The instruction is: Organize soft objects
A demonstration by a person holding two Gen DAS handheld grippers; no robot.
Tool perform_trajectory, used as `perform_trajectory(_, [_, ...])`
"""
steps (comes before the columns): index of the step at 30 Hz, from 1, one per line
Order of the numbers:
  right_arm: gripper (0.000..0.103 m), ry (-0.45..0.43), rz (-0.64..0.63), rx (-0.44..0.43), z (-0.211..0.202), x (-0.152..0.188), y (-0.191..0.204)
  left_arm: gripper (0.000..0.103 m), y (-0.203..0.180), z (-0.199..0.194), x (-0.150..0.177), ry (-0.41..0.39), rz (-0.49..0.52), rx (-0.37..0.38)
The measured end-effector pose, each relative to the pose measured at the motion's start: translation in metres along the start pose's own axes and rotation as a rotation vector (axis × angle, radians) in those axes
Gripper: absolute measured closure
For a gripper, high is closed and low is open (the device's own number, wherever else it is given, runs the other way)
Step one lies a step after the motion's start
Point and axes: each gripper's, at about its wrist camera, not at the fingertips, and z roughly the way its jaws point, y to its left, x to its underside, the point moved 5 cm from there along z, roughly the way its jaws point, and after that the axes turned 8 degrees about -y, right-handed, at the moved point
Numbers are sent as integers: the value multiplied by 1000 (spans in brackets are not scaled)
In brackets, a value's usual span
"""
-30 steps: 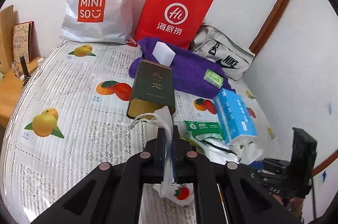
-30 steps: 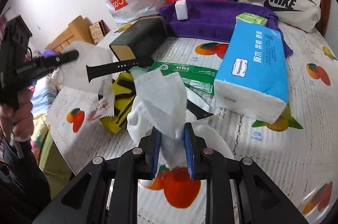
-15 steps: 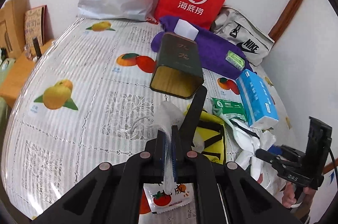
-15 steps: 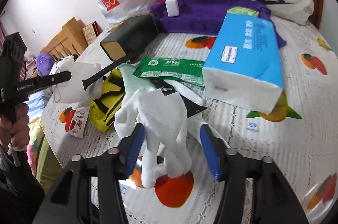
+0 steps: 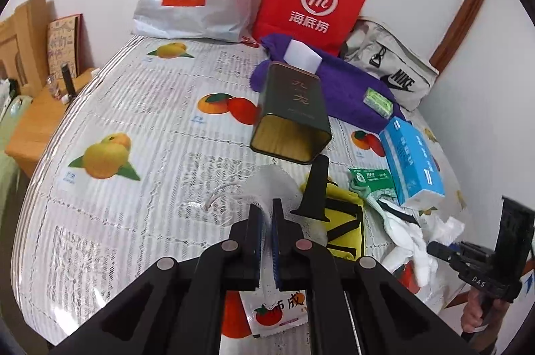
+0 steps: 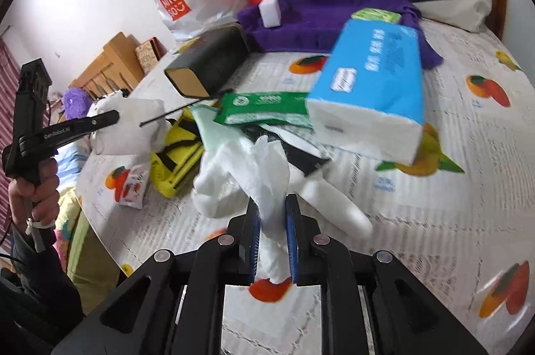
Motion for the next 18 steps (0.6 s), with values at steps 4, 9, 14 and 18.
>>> perform_trajectory(4, [90, -16, 26, 14, -8, 3, -10, 97, 3, -9, -2, -21, -6, 3])
perform_trajectory(9, [90, -23, 38, 42, -13, 4, -17, 97, -4, -6, 1, -8, 8, 4])
perform_trajectory(14, [90, -18, 30, 94, -16, 6, -23, 97, -5, -7, 6, -6, 14, 2])
perform_trajectory(18, [90, -25, 32, 114, -20, 5, -26, 97, 1, 7, 21, 54, 32, -40])
